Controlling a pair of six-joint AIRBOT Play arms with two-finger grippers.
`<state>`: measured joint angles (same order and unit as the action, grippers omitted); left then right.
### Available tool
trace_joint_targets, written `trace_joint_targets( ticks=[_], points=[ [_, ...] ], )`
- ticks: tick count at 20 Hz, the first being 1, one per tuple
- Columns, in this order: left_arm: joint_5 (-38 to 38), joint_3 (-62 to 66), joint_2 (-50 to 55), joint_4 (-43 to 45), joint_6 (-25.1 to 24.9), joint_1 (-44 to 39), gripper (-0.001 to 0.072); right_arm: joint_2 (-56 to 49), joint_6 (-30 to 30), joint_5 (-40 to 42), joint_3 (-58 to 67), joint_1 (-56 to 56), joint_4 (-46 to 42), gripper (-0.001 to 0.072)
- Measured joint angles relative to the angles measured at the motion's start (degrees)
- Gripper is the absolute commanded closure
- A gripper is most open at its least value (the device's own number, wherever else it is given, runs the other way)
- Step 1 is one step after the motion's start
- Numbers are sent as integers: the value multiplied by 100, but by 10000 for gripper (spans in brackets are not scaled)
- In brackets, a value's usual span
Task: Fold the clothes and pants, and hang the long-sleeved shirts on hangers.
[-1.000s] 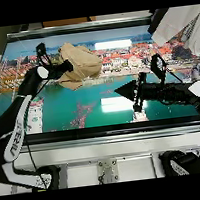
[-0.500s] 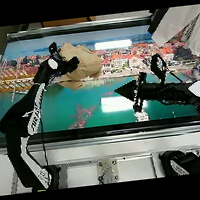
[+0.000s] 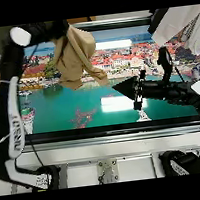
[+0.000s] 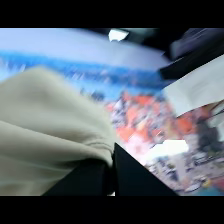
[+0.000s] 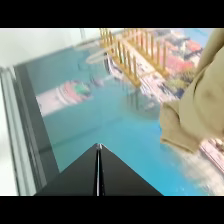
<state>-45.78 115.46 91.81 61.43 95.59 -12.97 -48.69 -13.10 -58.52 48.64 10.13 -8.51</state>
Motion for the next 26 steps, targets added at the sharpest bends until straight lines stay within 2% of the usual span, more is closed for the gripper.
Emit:
trace_joint_targets(
  ticks=[6, 9, 12, 15, 20, 21, 22, 23, 26],
  points=[
    [72, -76, -1851, 9, -514, -673, 688, 48, -44, -28, 0, -9, 951, 681],
    [-11, -39, -2500, 26, -756, -1056, 688, 262, -262, 74, 0, -212, 929, 682],
    [-79, -33, -2935, 42, -863, -1399, 688, 789, -955, 654, 0, -708, 55, 682],
    [-186, -310, -3014, 42, -914, -1762, 688, 1412, -1921, 1213, 2, -1335, -1255, 682],
    [-46, -1266, -2140, 48, -664, -2149, 685, 1875, -3436, 1368, 2, -2164, -2909, 681],
    [22, -1408, -1825, 50, -619, -2223, 443, 1891, -3635, 1349, 2, -2264, -3117, 681],
    [87, -1502, -1488, 50, -579, -2280, 77, 1891, -3775, 1331, 2, -2332, -3276, 681],
    [114, -1539, -1178, 50, -557, -2310, 28, 1880, -3880, 1329, 2, -2382, -3407, 681],
    [-125, -1375, -413, 42, -503, -2124, 33, 1801, -4059, 1285, 2, -2461, -3665, 681]
  ],
)
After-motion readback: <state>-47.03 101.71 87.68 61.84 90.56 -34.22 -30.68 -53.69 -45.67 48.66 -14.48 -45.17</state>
